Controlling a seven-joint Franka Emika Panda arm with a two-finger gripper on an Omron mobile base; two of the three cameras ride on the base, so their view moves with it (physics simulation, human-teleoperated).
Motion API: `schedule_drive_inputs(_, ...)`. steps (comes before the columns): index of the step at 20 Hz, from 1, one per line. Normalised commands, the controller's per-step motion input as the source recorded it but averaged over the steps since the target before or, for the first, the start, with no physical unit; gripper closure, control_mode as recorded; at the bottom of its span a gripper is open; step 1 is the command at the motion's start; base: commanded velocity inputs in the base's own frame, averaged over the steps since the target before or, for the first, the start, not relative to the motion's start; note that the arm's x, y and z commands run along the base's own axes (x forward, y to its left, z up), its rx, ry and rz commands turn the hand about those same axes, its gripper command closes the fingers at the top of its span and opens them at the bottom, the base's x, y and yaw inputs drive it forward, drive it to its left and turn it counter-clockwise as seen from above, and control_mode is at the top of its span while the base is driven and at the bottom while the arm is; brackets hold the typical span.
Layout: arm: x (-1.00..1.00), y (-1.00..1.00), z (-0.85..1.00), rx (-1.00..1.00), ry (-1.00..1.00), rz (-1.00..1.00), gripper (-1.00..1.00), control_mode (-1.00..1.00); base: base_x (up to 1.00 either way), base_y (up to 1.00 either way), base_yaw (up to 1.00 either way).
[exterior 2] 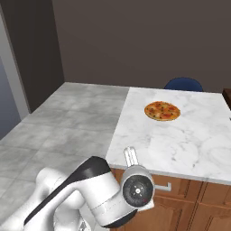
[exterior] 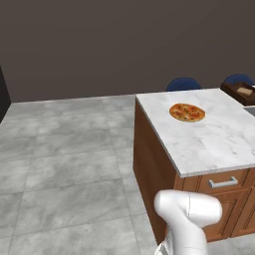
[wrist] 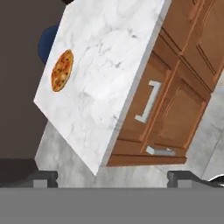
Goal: Take the pizza cutter from the drawer on the right and place it on the dining counter for cutting.
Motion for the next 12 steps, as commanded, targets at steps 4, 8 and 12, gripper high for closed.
schedule_drive_inputs(4,-0.17,-0.14,-0.54,0.06,-0.01,-0.25,-1.00,-1.00,0.00,0.00,0.00)
schedule_drive_inputs(8,-0.01,-0.25,-0.62,0.14,-0.04,-0.19,-1.00,-1.00,0.00,0.00,0.00)
schedule_drive_inputs(12,0.00,-0.30,-0.63,0.20,-0.10,-0.06,-1.00,-1.00,0.00,0.00,0.00)
